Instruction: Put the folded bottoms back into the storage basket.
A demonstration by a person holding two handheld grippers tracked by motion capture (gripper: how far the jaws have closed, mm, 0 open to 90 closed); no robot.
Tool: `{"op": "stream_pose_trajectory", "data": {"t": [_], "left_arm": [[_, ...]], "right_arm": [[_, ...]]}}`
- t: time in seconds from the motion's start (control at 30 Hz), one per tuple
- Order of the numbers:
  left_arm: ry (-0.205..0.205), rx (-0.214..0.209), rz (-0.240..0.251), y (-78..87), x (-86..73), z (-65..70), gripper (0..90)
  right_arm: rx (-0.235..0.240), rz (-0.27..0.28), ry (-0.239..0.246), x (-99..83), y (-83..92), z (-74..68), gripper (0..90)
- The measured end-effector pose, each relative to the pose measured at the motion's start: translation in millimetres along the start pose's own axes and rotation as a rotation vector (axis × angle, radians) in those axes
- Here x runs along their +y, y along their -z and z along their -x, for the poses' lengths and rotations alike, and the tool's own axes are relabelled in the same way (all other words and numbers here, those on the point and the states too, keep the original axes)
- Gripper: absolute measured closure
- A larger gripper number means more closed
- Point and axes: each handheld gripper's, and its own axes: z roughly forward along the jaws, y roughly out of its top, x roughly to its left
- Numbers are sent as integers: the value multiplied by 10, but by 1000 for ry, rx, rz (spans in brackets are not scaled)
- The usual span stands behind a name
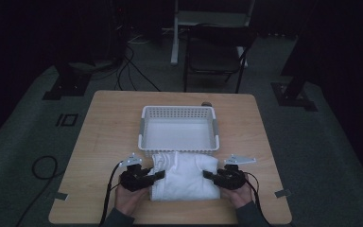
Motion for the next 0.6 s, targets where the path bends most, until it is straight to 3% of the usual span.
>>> {"op": "stream_pose_trajectory", "data": {"t": [0.6], "left_arm": [[-23,14,46,222,142,155,621]], "right_arm": [[5,43,35,143,145,-164,703]]}}
